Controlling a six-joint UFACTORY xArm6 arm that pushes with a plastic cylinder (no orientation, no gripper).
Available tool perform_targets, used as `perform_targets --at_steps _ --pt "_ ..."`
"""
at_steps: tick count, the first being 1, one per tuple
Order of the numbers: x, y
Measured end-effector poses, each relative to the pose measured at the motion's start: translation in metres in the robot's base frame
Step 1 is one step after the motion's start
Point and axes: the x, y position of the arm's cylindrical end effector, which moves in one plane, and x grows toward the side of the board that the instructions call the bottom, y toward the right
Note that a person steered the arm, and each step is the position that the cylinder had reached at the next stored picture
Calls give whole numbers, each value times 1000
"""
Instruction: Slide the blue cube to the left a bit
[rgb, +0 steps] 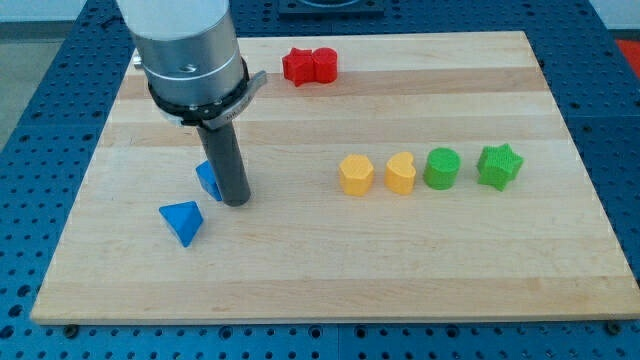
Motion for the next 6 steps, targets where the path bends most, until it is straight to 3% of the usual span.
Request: perform_targets --at_steps 2,6 --pt "-17 29" --pt "-23 -23"
